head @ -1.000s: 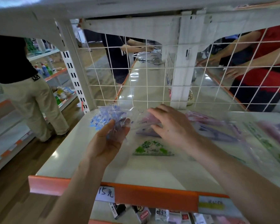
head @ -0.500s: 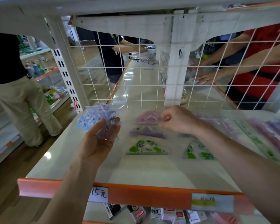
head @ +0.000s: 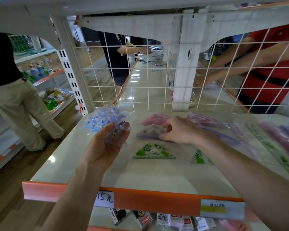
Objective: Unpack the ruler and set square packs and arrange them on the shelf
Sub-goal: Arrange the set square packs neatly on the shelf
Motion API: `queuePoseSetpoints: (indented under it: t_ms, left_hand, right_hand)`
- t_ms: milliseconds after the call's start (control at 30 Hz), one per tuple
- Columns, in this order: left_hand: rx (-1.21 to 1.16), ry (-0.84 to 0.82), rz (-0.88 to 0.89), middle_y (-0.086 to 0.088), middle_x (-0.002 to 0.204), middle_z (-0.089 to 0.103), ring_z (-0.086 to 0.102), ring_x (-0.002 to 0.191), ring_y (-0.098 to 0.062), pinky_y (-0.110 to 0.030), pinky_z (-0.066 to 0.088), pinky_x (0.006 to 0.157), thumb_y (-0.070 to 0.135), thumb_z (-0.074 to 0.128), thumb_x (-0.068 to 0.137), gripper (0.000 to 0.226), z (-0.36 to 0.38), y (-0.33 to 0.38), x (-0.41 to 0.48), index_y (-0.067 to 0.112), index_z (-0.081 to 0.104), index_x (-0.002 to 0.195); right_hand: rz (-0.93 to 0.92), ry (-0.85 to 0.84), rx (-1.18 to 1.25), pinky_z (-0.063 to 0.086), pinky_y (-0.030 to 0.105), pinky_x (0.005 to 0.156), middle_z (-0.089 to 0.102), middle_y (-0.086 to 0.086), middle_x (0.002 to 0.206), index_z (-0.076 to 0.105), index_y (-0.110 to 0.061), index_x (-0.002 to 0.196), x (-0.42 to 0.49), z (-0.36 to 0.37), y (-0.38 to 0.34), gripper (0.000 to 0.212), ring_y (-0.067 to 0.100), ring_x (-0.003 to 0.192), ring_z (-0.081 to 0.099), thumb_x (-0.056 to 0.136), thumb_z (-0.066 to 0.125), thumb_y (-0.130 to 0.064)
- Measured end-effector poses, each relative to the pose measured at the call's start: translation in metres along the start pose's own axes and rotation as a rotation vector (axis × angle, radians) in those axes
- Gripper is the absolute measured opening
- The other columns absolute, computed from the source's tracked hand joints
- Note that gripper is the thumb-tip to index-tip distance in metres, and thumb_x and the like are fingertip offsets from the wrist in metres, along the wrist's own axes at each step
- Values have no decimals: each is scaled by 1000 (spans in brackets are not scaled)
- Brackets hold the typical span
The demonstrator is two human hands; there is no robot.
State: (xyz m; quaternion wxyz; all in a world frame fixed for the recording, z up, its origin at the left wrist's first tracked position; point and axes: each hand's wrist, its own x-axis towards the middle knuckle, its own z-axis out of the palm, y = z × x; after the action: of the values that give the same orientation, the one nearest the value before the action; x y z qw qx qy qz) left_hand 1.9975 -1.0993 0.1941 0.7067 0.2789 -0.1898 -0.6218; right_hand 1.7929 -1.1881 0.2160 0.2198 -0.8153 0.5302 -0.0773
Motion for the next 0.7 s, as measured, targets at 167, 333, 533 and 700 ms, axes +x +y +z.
queuePoseSetpoints:
  t_ms: [167,333,533,700]
  left_hand:
    - [16,5,-15,-16,102,65,70,83,-24,-34,58,75,9,53,85,36,0,-2,1,6,52,120]
    - [41,2,-33,-16,104,63,69,82,-24,-34,58,72,9,53,84,36,1,-2,0,6,53,120]
    - [94,-7,-53,-15,95,67,71,84,-25,-37,59,74,9,55,80,21,6,-3,-4,7,59,100]
    - [145,-50,-59,-14,95,70,70,90,-27,-40,57,80,9,55,80,23,7,-2,-7,6,61,103]
  right_hand:
    - [-18,6,-63,38,27,78,56,-2,123,52,-24,127,0,4,-3,46,16,102,52,86,65,-39]
    - [-46,16,-114,39,26,75,57,-2,118,52,-22,128,-1,3,-2,46,16,98,53,86,64,-39]
    - [-250,113,422,55,33,77,71,9,96,67,-3,104,-3,-16,-31,31,5,83,67,97,50,-29]
    - [-250,10,595,51,14,57,69,0,79,66,-20,87,-2,-10,-47,7,1,64,65,91,62,-17]
